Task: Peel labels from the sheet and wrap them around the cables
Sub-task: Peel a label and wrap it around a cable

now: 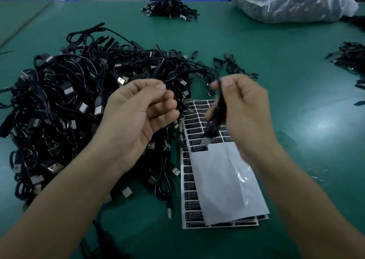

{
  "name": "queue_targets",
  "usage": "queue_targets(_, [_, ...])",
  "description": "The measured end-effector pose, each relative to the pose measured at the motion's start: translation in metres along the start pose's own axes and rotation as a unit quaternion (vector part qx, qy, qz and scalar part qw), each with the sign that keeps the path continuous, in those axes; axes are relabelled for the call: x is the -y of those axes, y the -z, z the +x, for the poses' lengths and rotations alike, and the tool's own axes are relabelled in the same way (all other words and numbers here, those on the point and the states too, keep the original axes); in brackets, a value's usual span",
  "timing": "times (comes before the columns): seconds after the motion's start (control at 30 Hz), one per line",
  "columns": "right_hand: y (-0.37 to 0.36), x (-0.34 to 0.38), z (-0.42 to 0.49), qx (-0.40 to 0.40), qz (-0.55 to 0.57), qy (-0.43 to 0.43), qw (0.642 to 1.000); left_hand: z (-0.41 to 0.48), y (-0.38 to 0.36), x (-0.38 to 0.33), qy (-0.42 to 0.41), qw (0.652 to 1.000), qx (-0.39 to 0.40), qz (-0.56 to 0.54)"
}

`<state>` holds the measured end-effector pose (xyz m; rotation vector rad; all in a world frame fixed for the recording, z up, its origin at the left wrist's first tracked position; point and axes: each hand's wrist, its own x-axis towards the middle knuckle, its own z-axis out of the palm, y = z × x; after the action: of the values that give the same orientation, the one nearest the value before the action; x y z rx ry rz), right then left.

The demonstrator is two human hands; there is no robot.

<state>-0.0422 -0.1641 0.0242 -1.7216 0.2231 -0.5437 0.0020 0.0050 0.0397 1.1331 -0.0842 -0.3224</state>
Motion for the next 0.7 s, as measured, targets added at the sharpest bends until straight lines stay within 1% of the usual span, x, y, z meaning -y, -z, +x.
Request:
queue_targets(0.1, [0.017, -0.011, 0.050, -0.078, -0.086, 0.007, 0.993, 0.000, 0.001, 0.003, 0.007, 1.000, 0.003, 0.025])
queue_targets(0.2, [0.029, -0.020, 0.105, -0.157, -0.112, -0.001, 0.981, 0.001, 0.002, 0.005, 0.020, 0.999, 0.012, 0.031])
queue_targets(0.27, [0.035, -0.030, 0.135, -0.194, -0.142, -0.024, 0.970, 0.002, 0.003, 0.006, 0.025, 0.999, 0.016, 0.039])
queue_targets(0.3, [0.039, -0.038, 0.146, -0.196, -0.174, -0.044, 0.964, 0.002, 0.003, 0.006, 0.026, 0.999, 0.017, 0.042])
queue_targets(0.37, [0.045, -0.056, 0.155, -0.168, -0.250, -0.094, 0.949, 0.003, 0.003, 0.007, 0.027, 0.998, 0.020, 0.046])
queue_targets(0.43, [0.052, -0.072, 0.154, -0.142, -0.301, -0.134, 0.933, 0.004, 0.005, 0.007, 0.026, 0.998, 0.023, 0.048])
queue_targets(0.6, [0.062, -0.078, 0.150, -0.132, -0.323, -0.114, 0.930, 0.005, 0.007, 0.011, 0.030, 0.997, 0.022, 0.069])
queue_targets(0.7, [0.064, -0.075, 0.143, -0.107, -0.331, -0.118, 0.930, 0.006, 0.006, 0.013, 0.033, 0.996, 0.027, 0.078])
